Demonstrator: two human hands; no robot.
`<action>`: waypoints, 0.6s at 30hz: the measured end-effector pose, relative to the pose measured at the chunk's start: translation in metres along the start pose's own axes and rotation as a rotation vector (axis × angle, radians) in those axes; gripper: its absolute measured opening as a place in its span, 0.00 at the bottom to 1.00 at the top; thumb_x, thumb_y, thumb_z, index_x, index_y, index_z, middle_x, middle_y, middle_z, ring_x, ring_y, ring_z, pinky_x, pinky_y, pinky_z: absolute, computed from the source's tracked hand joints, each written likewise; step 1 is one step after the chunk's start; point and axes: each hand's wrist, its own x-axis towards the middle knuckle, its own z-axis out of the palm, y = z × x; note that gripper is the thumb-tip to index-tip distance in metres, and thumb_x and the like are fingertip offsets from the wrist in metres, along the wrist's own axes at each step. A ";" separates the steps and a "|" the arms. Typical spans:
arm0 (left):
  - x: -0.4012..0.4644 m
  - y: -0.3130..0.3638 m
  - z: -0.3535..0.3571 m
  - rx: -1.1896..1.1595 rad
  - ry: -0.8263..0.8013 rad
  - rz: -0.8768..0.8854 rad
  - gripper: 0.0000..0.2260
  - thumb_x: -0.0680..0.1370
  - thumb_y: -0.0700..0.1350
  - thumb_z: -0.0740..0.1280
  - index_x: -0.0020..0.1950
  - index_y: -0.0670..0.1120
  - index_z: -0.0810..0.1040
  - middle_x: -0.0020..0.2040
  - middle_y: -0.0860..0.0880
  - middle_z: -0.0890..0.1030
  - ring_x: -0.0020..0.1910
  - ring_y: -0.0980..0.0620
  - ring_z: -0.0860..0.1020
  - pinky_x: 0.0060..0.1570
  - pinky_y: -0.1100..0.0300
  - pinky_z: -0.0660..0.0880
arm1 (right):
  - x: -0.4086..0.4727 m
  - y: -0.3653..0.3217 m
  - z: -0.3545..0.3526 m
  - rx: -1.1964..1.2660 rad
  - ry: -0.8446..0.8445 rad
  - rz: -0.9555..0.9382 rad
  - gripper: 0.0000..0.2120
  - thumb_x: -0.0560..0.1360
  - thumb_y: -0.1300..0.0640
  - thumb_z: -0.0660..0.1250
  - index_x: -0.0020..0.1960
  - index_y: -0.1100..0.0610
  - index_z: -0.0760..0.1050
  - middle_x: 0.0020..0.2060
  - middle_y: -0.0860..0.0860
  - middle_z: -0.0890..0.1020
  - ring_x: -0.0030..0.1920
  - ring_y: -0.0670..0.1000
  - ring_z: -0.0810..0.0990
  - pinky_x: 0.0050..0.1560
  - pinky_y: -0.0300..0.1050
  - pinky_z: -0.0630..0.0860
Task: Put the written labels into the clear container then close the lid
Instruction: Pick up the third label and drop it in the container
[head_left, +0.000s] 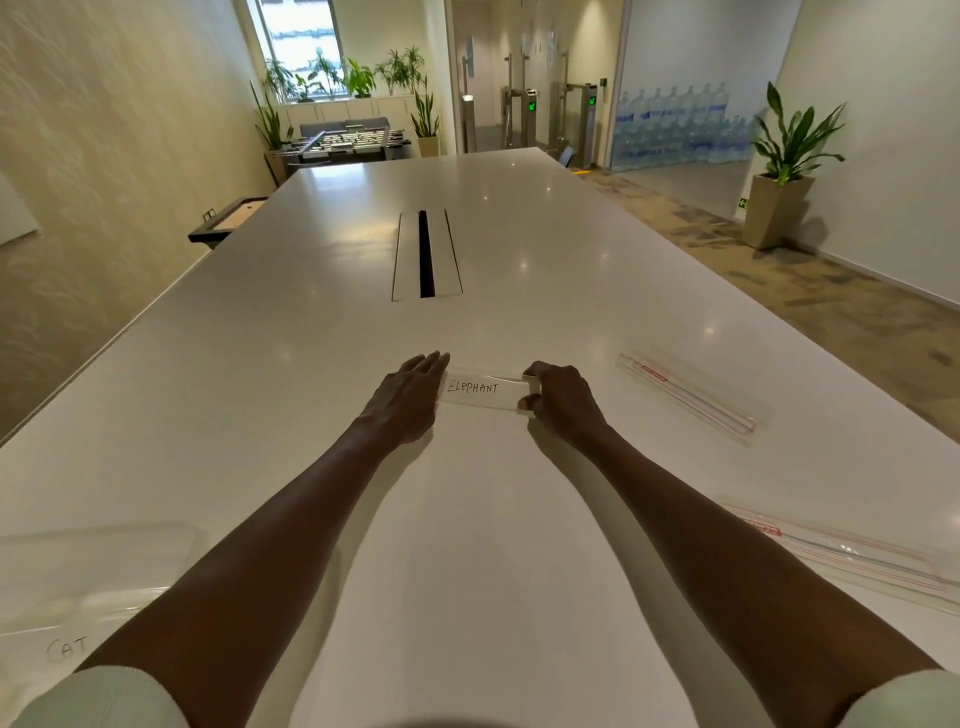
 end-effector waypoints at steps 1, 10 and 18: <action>0.000 -0.002 -0.001 0.011 -0.009 -0.001 0.28 0.79 0.37 0.58 0.78 0.43 0.53 0.78 0.44 0.59 0.78 0.46 0.56 0.73 0.48 0.61 | -0.001 0.000 0.000 0.010 0.000 0.000 0.14 0.69 0.61 0.71 0.54 0.59 0.78 0.47 0.60 0.84 0.48 0.61 0.81 0.44 0.46 0.74; 0.008 -0.015 -0.005 0.026 -0.112 -0.071 0.21 0.78 0.42 0.63 0.72 0.44 0.68 0.67 0.41 0.75 0.71 0.43 0.67 0.67 0.49 0.66 | 0.003 0.005 -0.007 0.026 -0.066 0.000 0.18 0.68 0.62 0.72 0.58 0.57 0.79 0.52 0.57 0.84 0.53 0.58 0.80 0.44 0.41 0.69; 0.005 -0.021 -0.013 -0.074 -0.211 -0.120 0.25 0.75 0.46 0.69 0.71 0.48 0.69 0.65 0.43 0.76 0.64 0.42 0.73 0.63 0.48 0.72 | 0.017 -0.001 -0.015 -0.115 -0.243 -0.043 0.24 0.71 0.55 0.73 0.66 0.57 0.74 0.63 0.56 0.79 0.62 0.57 0.75 0.58 0.47 0.73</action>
